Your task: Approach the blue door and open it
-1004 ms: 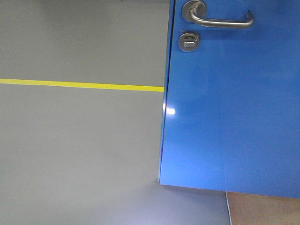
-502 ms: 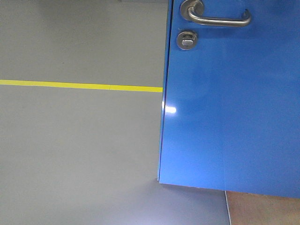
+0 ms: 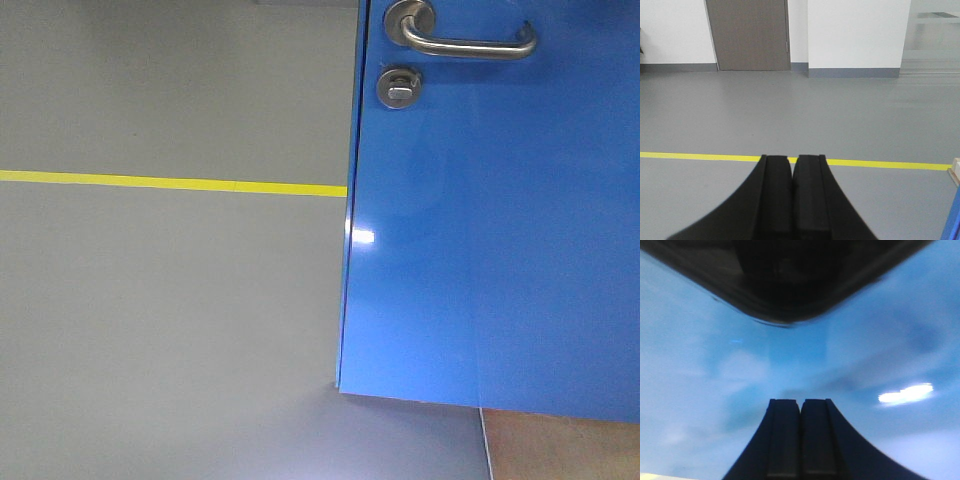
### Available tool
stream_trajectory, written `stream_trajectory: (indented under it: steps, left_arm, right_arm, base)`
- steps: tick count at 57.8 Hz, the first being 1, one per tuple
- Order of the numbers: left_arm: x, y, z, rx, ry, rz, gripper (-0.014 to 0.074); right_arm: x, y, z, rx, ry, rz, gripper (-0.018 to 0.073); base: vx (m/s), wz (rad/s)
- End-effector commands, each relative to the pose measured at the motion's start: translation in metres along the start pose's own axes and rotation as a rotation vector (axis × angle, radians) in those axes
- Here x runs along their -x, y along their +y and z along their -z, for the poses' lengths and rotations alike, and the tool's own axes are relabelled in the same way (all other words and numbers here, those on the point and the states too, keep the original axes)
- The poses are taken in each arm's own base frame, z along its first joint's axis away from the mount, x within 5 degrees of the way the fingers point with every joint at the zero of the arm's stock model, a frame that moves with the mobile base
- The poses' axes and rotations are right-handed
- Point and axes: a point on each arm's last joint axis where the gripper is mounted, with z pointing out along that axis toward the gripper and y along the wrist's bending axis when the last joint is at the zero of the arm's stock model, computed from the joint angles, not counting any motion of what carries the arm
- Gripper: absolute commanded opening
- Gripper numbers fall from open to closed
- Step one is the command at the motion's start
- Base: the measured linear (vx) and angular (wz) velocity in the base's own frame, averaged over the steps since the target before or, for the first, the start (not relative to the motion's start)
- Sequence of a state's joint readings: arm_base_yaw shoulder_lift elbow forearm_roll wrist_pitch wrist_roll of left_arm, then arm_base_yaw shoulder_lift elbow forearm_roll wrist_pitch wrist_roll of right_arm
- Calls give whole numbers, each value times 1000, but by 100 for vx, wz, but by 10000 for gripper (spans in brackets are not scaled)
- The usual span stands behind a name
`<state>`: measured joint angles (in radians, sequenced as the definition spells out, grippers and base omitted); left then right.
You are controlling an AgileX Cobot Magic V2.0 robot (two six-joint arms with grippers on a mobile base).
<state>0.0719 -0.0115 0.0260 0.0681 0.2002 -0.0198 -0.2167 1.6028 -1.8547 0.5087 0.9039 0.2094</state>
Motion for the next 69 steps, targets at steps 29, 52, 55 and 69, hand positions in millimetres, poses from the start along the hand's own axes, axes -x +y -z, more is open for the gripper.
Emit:
stream_trajectory:
  steps: [29, 52, 55, 69]
  left_arm:
    - [16, 0, 4, -2, -121, 10, 73]
    - [16, 0, 4, -2, -121, 10, 73]
    - [16, 0, 4, -2, -121, 10, 73]
    - [16, 0, 4, -2, -121, 10, 73]
  right_arm:
    - [-102, -56, 106, -254, -474, 433, 11]
    - [-263, -140, 130, -255, -506, 518, 11]
    - [-279, -150, 130, -253, -505, 510, 11]
    - [-328, -177, 131, -200, -588, 528, 11]
  base:
    - [0, 0]
    - [0, 0]
    - [0, 0]
    - [0, 0]
